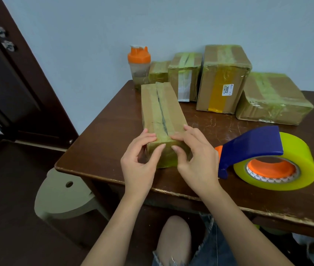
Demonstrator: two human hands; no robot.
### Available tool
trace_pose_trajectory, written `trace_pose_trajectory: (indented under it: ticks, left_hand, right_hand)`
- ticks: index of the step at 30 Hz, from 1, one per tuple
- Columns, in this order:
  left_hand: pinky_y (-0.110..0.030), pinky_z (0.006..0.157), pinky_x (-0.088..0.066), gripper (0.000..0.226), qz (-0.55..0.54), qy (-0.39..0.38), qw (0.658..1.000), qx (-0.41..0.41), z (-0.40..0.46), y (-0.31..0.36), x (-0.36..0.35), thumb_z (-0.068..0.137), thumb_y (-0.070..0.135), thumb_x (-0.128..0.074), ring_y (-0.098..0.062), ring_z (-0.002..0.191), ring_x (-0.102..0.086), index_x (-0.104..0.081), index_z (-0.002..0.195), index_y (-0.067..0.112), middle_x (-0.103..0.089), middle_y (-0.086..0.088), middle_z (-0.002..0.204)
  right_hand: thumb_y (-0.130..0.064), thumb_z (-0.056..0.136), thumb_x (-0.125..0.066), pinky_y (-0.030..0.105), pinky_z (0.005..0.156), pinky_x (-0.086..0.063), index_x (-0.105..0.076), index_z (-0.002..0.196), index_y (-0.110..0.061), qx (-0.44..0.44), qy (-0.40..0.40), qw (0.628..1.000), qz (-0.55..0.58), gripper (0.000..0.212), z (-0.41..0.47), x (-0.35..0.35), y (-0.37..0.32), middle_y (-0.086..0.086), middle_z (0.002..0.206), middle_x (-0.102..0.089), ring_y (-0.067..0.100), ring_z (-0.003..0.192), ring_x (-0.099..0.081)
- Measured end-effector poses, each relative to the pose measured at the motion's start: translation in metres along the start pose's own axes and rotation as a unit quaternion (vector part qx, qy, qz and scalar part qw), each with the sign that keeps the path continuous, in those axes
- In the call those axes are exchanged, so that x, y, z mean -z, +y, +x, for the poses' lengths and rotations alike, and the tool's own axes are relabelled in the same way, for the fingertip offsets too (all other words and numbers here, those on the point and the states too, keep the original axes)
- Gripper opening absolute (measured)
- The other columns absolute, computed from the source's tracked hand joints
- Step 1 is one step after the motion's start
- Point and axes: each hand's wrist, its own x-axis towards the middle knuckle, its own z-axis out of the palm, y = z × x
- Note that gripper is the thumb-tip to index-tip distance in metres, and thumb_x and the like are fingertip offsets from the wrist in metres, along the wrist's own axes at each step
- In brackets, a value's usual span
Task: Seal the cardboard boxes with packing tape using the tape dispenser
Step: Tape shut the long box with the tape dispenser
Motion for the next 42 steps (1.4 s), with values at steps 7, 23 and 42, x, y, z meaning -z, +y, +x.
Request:
trace_pose_trajectory:
  ticks: [7, 23, 42]
  left_hand:
    - [-0.022, 0.092, -0.052, 0.029, 0.010, 0.005, 0.999, 0.047, 0.006, 0.008, -0.003, 0.077, -0.003, -0.077, -0.005, 0.117, -0.060, -0.068, 0.088, 0.023, -0.070, 0.009, 0.100]
    - [-0.018, 0.105, -0.042, 0.031, 0.018, -0.108, 0.988, 0.107, 0.027, 0.020, 0.058, 0.093, -0.006, -0.055, -0.003, 0.124, -0.055, -0.075, 0.103, 0.016, -0.070, 0.008, 0.117]
    - [-0.043, 0.120, -0.018, 0.044, 0.486, -0.055, 0.872, -0.009, 0.037, 0.036, 0.096, 0.084, -0.001, -0.064, -0.025, 0.130, -0.047, -0.063, 0.127, 0.009, -0.058, -0.009, 0.135]
  right_hand:
    - [-0.002, 0.083, -0.071, 0.012, 0.105, -0.037, -0.075, 0.106, -0.021, 0.009, 0.020, 0.998, 0.062, 0.030, 0.003, -0.001, 0.009, -0.019, 0.103, -0.063, 0.006, 0.122, -0.053]
    - [0.017, 0.080, -0.057, 0.028, 0.104, -0.047, -0.074, 0.109, -0.023, 0.075, -0.105, 0.989, 0.075, 0.052, -0.006, 0.022, -0.025, -0.008, 0.113, -0.070, 0.005, 0.119, -0.056]
    - [0.000, 0.092, -0.052, 0.044, 0.122, -0.008, -0.033, 0.150, -0.027, 0.022, -0.223, 0.972, -0.067, 0.067, 0.049, 0.022, -0.026, -0.003, 0.160, -0.023, 0.015, 0.149, -0.010]
